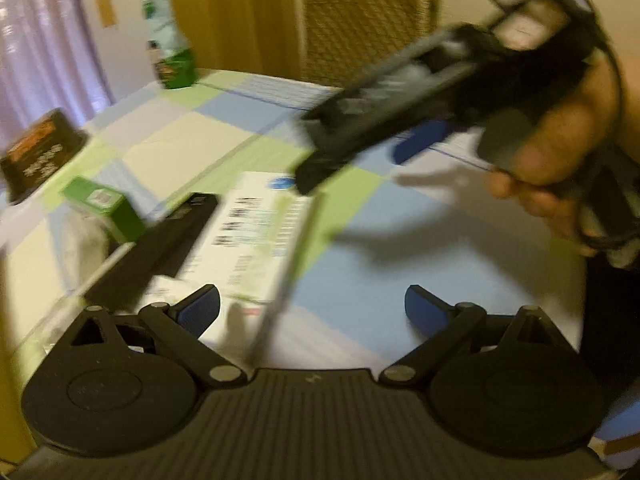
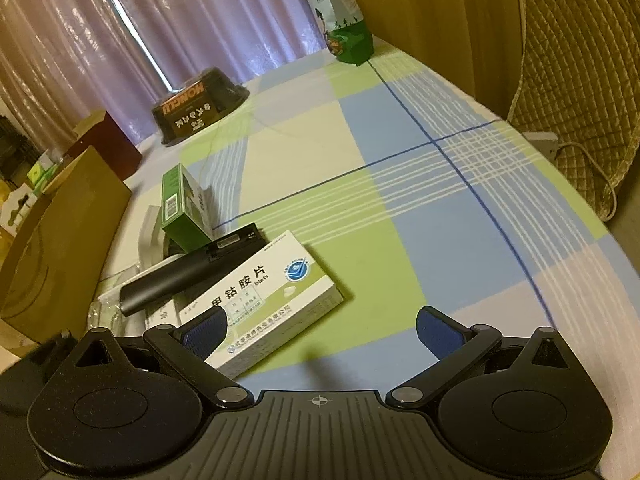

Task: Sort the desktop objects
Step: 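Move both tools back over the medicine boxes on the table, then grasp the white medicine box with blue logo using the right tool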

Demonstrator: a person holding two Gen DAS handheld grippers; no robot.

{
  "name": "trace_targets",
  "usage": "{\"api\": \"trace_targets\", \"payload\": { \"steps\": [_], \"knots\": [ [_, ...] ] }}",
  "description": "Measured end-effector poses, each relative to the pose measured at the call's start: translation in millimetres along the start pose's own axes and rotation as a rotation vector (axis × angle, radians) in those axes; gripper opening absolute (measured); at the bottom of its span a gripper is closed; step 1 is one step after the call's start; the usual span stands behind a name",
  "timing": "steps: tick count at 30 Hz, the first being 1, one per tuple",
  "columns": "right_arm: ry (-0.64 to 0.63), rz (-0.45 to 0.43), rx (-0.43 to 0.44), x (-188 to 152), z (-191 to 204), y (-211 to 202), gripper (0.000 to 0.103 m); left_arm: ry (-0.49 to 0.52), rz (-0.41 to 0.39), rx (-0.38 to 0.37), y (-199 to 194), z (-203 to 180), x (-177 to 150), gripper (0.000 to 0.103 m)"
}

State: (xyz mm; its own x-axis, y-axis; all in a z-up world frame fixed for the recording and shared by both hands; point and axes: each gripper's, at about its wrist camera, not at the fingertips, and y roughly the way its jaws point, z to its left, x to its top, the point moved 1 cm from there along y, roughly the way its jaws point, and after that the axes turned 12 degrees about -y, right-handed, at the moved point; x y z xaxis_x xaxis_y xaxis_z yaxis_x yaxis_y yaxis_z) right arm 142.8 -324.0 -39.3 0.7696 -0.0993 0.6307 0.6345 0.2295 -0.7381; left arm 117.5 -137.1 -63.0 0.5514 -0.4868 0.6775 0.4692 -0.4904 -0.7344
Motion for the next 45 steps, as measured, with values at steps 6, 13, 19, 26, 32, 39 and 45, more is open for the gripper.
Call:
{"api": "trace_targets", "payload": {
  "steps": [6, 13, 19, 26, 32, 39, 45],
  "knots": [
    [-0.026, 0.008, 0.023, 11, 9, 12, 0.103, -0.019, 0.026, 0.047, 11, 23, 11, 0.099],
    [-0.184, 0.022, 0.009, 30, 32, 39, 0.103, 0.003, 0.054, 0.033, 14, 15, -6, 0.099],
    [-0.340, 0.090, 0.015, 54, 49, 82, 0.103, -0.034, 0.059, 0.007, 1, 9, -17, 0.099],
    [-0.379, 0.192, -0.094, 60, 31, 117, 0.103, -0.084, 0.035, 0.016, -14, 9, -23, 0.099],
    [-0.350, 0.279, -0.152, 37, -1, 88, 0.103, -0.121, 0.025, 0.027, -21, 12, -25, 0.099],
    [-0.333, 0.383, -0.161, -10, -6, 43, 0.103, -0.114, 0.033, 0.073, -22, 4, -29, 0.100],
    [-0.356, 0.388, -0.139, -32, 5, 13, 0.103, -0.174, 0.045, 0.127, -14, 14, -32, 0.099]
  ]
}}
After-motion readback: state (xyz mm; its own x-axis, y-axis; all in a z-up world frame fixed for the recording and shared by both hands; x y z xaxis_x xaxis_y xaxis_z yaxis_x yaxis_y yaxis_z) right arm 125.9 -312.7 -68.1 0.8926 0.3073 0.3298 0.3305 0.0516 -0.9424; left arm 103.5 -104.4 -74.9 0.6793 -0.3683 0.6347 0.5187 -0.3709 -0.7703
